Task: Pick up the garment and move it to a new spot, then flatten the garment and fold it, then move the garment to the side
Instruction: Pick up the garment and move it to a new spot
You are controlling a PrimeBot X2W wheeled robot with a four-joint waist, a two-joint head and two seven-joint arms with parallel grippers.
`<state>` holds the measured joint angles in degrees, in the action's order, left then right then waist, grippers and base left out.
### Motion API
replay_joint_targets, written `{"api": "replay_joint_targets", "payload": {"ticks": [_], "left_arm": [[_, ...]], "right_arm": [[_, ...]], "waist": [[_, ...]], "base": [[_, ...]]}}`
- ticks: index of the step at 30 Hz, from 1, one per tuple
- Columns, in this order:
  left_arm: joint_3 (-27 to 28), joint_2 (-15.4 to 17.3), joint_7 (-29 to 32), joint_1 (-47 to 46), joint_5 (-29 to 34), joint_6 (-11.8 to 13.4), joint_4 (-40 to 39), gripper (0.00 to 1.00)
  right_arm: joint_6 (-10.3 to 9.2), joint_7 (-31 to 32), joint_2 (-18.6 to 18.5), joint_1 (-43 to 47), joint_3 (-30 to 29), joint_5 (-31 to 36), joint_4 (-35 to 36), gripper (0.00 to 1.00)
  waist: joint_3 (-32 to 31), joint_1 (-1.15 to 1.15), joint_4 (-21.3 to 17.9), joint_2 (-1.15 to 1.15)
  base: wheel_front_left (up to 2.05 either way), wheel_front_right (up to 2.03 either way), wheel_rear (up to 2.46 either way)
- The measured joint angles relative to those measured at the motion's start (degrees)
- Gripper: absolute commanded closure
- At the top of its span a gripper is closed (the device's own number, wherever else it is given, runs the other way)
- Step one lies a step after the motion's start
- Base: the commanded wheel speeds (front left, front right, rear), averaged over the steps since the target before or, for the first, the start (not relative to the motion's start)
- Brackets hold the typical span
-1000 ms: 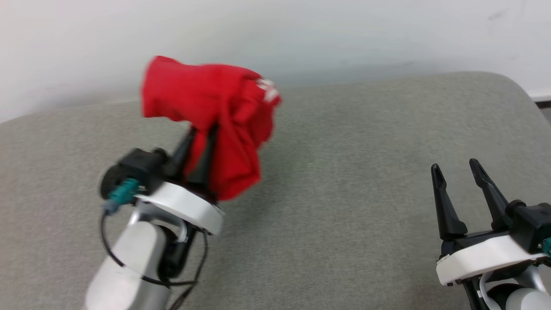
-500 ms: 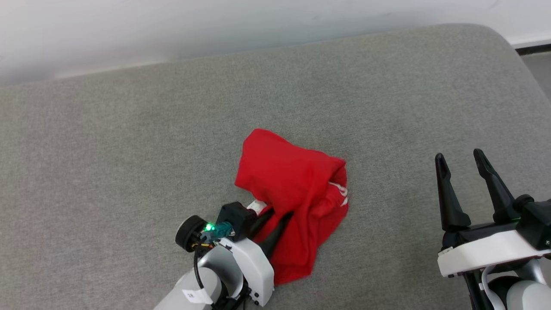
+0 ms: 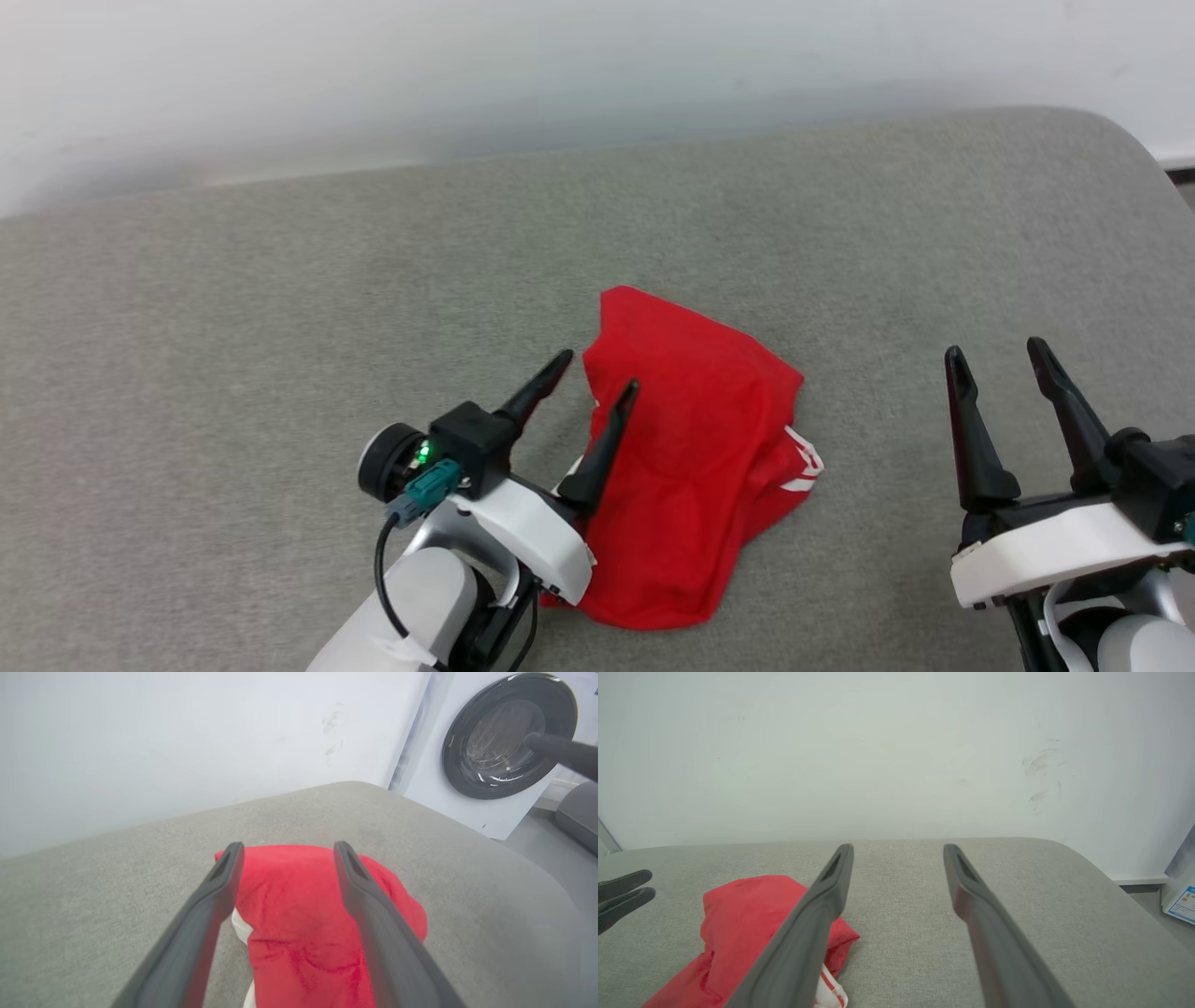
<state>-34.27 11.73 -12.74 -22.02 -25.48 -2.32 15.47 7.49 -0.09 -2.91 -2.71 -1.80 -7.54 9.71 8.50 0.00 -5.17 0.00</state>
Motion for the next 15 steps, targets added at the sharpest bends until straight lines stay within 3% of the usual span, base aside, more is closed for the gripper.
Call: {"api": "replay_joint_targets", "payload": {"ticks": [11, 15], "left_arm": [[8.99, -0.42, -2.15, 6.72, -0.12, 9.44, -5.63, 0.0], [13.26, 0.36, -2.18, 10.06, 0.92, 11.0, -8.39, 0.0]], "right_arm": [[0.01, 2.0, 0.01, 2.8, 0.0, 0.53, 0.02, 0.0], [0.0, 2.23, 0.01, 3.28, 0.49, 0.4, -0.33, 0.0]], "waist": [[-4.65, 0.0, 5.36, 0.0], [-5.69, 0.0, 6.85, 0.0]], "base": [[0.0, 0.0, 0.0], [0.0, 0.0, 0.0]]}}
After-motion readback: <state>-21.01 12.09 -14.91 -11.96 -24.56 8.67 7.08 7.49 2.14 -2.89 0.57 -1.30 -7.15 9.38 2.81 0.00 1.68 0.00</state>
